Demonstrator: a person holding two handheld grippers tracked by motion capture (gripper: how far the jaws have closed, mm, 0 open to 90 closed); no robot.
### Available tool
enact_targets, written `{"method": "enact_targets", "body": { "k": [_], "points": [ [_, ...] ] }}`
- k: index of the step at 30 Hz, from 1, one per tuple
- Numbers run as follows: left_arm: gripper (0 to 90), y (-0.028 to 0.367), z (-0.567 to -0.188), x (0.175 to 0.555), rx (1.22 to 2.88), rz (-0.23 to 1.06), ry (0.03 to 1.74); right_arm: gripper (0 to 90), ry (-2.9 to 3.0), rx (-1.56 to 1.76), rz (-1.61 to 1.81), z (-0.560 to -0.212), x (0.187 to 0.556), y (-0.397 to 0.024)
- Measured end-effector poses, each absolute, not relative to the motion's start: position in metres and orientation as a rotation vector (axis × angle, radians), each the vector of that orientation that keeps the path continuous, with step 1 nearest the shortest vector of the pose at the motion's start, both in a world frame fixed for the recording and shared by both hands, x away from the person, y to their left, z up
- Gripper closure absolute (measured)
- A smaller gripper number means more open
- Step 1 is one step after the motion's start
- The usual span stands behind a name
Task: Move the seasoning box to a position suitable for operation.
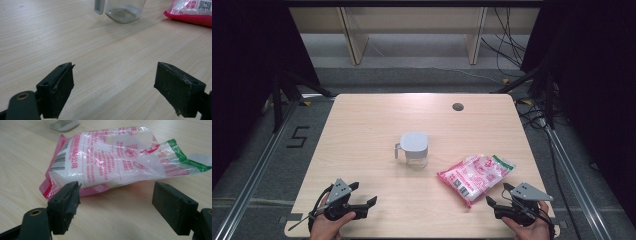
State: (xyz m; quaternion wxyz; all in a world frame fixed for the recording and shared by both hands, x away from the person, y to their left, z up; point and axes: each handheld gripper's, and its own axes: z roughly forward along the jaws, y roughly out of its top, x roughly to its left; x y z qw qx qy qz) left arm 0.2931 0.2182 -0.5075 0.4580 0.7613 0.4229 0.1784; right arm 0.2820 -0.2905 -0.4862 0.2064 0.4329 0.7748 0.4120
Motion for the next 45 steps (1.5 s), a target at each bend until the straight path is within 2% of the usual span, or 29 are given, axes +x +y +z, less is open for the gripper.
{"method": "enact_targets", "body": {
  "k": [13,15,21,29,35,45],
  "points": [
    [15.0,0.218,-0.508,0.296,1.875,0.442,1.053,22.9,2.157,1.184,1.125,-0.486,0.282,-0.292],
    [15.0,0.217,-0.508,0.297,1.868,0.447,1.053,22.9,2.151,1.268,1.125,-0.485,0.278,-0.289],
    [15.0,0.219,-0.503,0.304,1.846,0.475,1.066,23.0,2.157,1.188,1.128,-0.486,0.282,-0.292],
    [18.1,0.212,-0.492,0.330,1.815,0.492,1.087,23.1,2.154,1.182,1.134,-0.486,0.283,-0.292],
    [21.0,0.198,-0.484,0.346,1.825,0.518,1.028,23.1,2.150,1.248,1.129,-0.485,0.279,-0.289],
    [42.5,0.172,-0.479,0.382,1.860,0.565,0.969,23.1,2.158,1.195,1.140,-0.487,0.283,-0.292]
  ]
}}
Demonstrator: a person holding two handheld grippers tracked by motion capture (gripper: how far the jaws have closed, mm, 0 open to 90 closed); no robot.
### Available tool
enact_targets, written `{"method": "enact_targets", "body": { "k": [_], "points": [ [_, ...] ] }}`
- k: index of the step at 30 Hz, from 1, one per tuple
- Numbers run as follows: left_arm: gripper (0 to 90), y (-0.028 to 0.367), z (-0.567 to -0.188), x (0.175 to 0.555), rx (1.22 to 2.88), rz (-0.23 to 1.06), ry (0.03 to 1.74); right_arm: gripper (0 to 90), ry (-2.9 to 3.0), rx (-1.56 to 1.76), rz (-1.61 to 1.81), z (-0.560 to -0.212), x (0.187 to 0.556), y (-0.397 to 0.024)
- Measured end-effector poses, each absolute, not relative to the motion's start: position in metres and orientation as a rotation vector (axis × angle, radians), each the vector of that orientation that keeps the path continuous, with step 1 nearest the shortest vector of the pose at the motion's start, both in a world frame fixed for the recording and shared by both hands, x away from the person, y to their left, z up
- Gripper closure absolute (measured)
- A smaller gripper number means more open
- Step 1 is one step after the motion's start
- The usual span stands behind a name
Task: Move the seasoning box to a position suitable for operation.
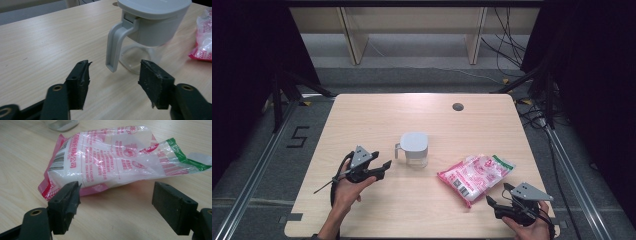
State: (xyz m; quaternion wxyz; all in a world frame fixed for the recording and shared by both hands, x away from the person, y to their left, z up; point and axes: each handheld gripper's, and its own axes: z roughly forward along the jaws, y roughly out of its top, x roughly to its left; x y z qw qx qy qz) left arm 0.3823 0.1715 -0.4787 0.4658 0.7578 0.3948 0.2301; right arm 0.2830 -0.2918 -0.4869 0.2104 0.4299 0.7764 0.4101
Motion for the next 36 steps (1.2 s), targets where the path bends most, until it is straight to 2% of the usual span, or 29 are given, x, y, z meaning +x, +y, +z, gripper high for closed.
{"method": "enact_targets", "body": {
  "k": [11,14,24,26,36],
  "points": [
    [58.1,0.151,-0.484,0.410,1.925,0.566,0.912,23.1,2.155,1.203,1.140,-0.487,0.283,-0.292],
    [60.4,0.148,-0.486,0.413,1.928,0.549,0.908,23.1,2.160,1.195,1.138,-0.487,0.283,-0.292],
    [66.1,0.137,-0.493,0.425,1.938,0.607,0.875,23.3,2.164,1.251,1.131,-0.487,0.281,-0.290],
    [71.1,0.137,-0.493,0.427,1.934,0.615,0.879,23.4,2.179,1.190,1.135,-0.487,0.284,-0.292],
    [71.8,0.139,-0.494,0.418,1.919,0.600,0.876,23.5,2.170,1.186,1.134,-0.489,0.284,-0.293]
  ]
}}
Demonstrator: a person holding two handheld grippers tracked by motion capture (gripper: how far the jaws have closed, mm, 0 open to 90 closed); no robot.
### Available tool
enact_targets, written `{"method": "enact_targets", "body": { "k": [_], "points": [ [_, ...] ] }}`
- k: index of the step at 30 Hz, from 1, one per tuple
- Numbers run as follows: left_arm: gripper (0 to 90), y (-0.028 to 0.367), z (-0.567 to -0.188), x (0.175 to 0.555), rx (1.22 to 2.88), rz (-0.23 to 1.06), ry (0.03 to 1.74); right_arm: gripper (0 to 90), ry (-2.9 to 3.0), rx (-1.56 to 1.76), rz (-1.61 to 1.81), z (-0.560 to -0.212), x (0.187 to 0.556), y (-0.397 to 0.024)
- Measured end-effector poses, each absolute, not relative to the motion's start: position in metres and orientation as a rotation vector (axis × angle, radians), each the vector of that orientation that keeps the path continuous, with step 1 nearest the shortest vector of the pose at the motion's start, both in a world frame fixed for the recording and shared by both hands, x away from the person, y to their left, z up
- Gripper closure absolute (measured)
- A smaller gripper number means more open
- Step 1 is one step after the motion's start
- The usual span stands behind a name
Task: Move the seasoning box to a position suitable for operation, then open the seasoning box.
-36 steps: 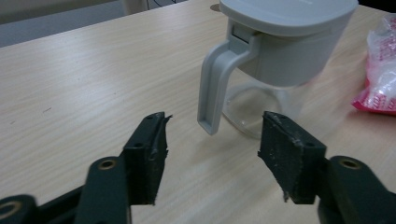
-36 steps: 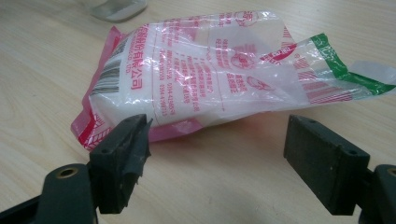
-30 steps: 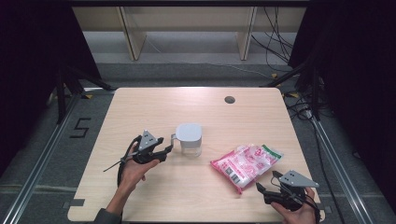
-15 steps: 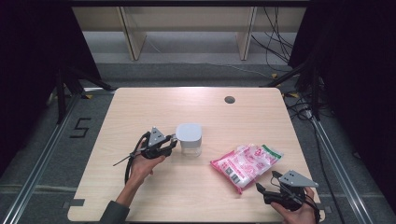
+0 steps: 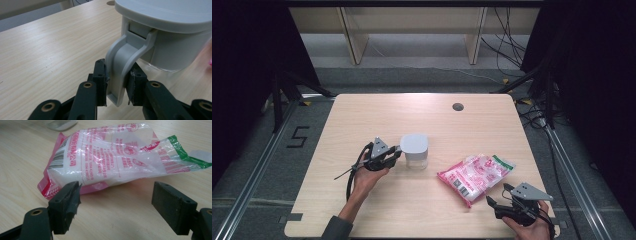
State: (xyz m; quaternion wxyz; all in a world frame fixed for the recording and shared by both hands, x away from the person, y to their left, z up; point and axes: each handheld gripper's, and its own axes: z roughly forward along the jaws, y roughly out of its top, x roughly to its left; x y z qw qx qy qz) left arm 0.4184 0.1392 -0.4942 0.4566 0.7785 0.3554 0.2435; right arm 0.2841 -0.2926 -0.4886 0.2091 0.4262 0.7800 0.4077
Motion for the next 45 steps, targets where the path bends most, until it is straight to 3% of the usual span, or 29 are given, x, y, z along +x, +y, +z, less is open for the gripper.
{"method": "enact_targets", "body": {
  "k": [10,34,37,39,40,41,45],
  "points": [
    [71.6,0.136,-0.496,0.396,1.913,0.576,0.860,23.6,2.176,1.189,1.128,-0.488,0.284,-0.293],
    [70.4,0.137,-0.496,0.396,1.916,0.558,0.836,23.7,2.173,1.205,1.128,-0.488,0.284,-0.292],
    [65.6,0.137,-0.496,0.396,1.908,0.527,0.841,23.7,2.175,1.204,1.127,-0.488,0.284,-0.292],
    [59.2,0.139,-0.492,0.395,1.946,0.548,0.813,23.7,2.171,1.202,1.128,-0.488,0.284,-0.293],
    [51.4,0.141,-0.490,0.394,1.978,0.545,0.790,23.7,2.171,1.203,1.132,-0.488,0.283,-0.293],
    [51.4,0.141,-0.489,0.393,1.987,0.548,0.792,23.7,2.171,1.203,1.132,-0.488,0.283,-0.293],
    [37.6,0.146,-0.482,0.392,1.975,0.542,0.807,23.6,2.171,1.194,1.132,-0.489,0.285,-0.292]
  ]
}}
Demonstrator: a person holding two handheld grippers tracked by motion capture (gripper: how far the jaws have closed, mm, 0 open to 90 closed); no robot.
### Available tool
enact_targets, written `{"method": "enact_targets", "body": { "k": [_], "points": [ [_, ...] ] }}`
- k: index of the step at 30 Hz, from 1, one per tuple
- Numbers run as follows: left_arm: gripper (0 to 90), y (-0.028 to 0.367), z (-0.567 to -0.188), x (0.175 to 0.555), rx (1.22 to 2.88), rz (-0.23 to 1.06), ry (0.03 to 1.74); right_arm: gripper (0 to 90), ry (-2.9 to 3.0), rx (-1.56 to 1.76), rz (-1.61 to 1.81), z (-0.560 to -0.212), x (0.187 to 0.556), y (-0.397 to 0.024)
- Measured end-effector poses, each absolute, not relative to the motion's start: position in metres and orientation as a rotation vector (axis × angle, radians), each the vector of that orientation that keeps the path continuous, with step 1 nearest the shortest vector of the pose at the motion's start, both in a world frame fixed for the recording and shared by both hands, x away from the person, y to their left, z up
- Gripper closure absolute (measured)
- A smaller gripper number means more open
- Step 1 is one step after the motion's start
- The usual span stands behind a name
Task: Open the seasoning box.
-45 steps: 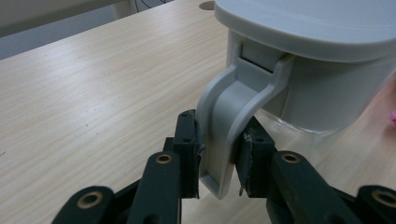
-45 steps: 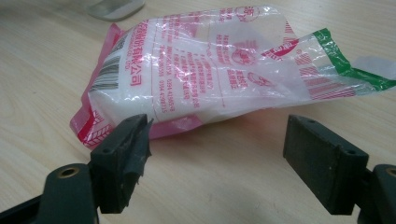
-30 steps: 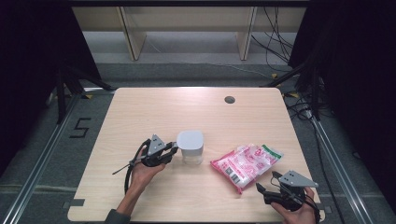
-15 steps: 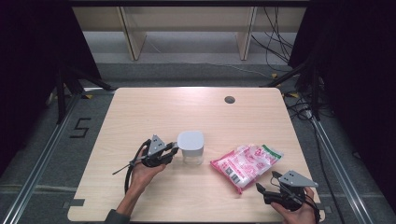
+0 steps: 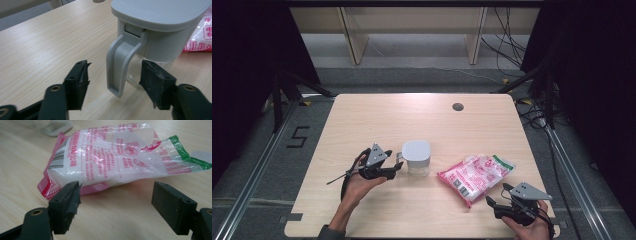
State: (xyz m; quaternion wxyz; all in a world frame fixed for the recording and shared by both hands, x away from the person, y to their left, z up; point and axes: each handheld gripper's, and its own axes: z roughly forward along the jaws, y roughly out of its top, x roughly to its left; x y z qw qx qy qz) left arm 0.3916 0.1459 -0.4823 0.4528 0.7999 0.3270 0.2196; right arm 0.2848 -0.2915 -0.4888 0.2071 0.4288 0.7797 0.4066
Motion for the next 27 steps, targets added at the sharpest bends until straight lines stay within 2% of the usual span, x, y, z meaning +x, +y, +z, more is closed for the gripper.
{"method": "enact_targets", "body": {
  "k": [8,9,10,13,14,15,16,17,19,20,27],
  "points": [
    [36.6,0.157,-0.470,0.388,1.959,0.489,0.818,23.7,2.171,1.196,1.141,-0.488,0.284,-0.292],
    [44.2,0.159,-0.468,0.388,1.950,0.487,0.804,23.7,2.171,1.195,1.139,-0.488,0.284,-0.292],
    [44.2,0.161,-0.466,0.387,1.938,0.483,0.798,23.7,2.171,1.195,1.140,-0.488,0.284,-0.292],
    [65.0,0.166,-0.461,0.385,1.924,0.494,0.761,23.7,2.170,1.195,1.139,-0.488,0.284,-0.292],
    [65.0,0.166,-0.459,0.384,1.912,0.502,0.768,23.7,2.170,1.195,1.139,-0.488,0.284,-0.292],
    [69.7,0.168,-0.457,0.385,1.911,0.533,0.746,23.7,2.171,1.196,1.137,-0.488,0.284,-0.292],
    [80.8,0.167,-0.456,0.383,1.886,0.549,0.765,23.7,2.175,1.184,1.132,-0.489,0.285,-0.291],
    [80.8,0.167,-0.455,0.383,1.865,0.547,0.771,23.7,2.175,1.184,1.132,-0.489,0.285,-0.291],
    [88.2,0.165,-0.452,0.383,1.824,0.533,0.760,23.8,2.172,1.184,1.130,-0.489,0.285,-0.291],
    [89.2,0.164,-0.451,0.384,1.812,0.533,0.763,23.8,2.170,1.198,1.137,-0.489,0.285,-0.291],
    [89.4,0.153,-0.445,0.389,1.766,0.500,0.749,23.9,2.168,1.198,1.134,-0.488,0.285,-0.292]
  ]
}}
